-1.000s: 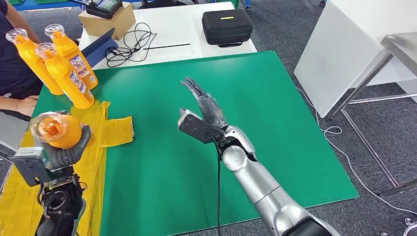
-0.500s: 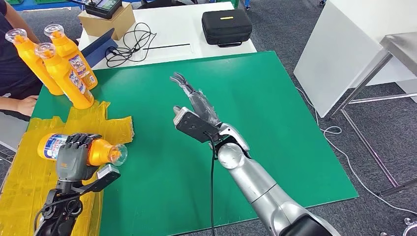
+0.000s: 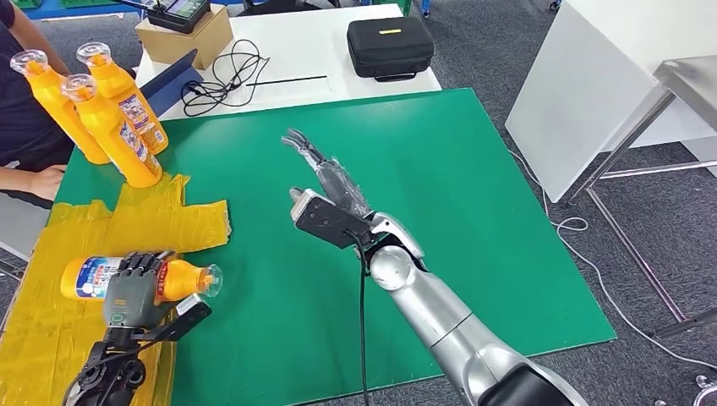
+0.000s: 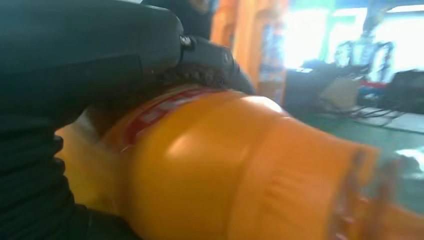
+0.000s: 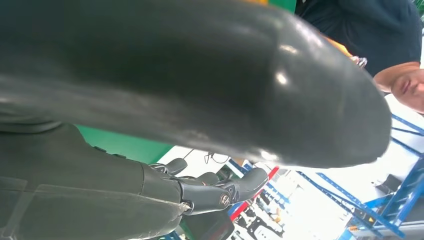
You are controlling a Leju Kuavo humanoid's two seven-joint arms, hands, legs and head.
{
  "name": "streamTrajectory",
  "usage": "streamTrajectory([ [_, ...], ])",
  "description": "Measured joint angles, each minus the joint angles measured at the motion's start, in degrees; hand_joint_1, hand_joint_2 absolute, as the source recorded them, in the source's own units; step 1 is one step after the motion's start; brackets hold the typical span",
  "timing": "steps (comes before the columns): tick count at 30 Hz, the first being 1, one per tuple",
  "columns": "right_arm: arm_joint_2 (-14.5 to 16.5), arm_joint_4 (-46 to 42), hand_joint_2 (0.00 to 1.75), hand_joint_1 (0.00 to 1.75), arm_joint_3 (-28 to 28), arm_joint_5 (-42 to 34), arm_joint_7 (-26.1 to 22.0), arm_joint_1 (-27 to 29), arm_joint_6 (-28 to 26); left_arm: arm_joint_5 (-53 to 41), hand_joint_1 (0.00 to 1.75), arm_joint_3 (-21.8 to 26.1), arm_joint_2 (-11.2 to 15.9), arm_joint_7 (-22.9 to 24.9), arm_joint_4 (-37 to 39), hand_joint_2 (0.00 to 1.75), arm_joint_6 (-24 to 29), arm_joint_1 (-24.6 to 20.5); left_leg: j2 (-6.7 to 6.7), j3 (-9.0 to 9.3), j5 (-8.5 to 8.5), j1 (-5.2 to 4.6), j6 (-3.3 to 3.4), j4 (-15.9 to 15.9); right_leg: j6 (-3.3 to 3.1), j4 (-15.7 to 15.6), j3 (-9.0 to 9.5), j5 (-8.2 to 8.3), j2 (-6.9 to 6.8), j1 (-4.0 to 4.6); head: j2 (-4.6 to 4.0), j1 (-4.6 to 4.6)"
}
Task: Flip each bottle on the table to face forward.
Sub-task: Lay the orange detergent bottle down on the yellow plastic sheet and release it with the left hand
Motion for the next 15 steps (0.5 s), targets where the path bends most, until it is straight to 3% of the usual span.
streamTrajectory([
  [11, -0.48, 0.53, 0.00, 0.00, 0.26, 0.08, -0.68, 0.51, 0.05, 3.77, 0.00, -0.90, 0.18, -0.22, 5.90, 0.00, -1.16, -2.12, -0.20, 0.39, 0.02, -0.01, -0.01, -0.02, -0.03, 0.00, 0.46, -0.02, -0.19, -0.01, 0.00, -0.01],
  [15, -0.50, 1.05, 0.00, 0.00, 0.27, 0.10, -1.35, 0.50, 0.13, 9.69, 0.00, -2.72, 0.20, -0.81, 5.29, 0.00, -3.78, -1.78, -0.29, 0.53, 0.03, -0.03, -0.01, -0.02, -0.03, -0.01, 0.64, -0.02, -0.34, -0.03, 0.00, -0.01],
])
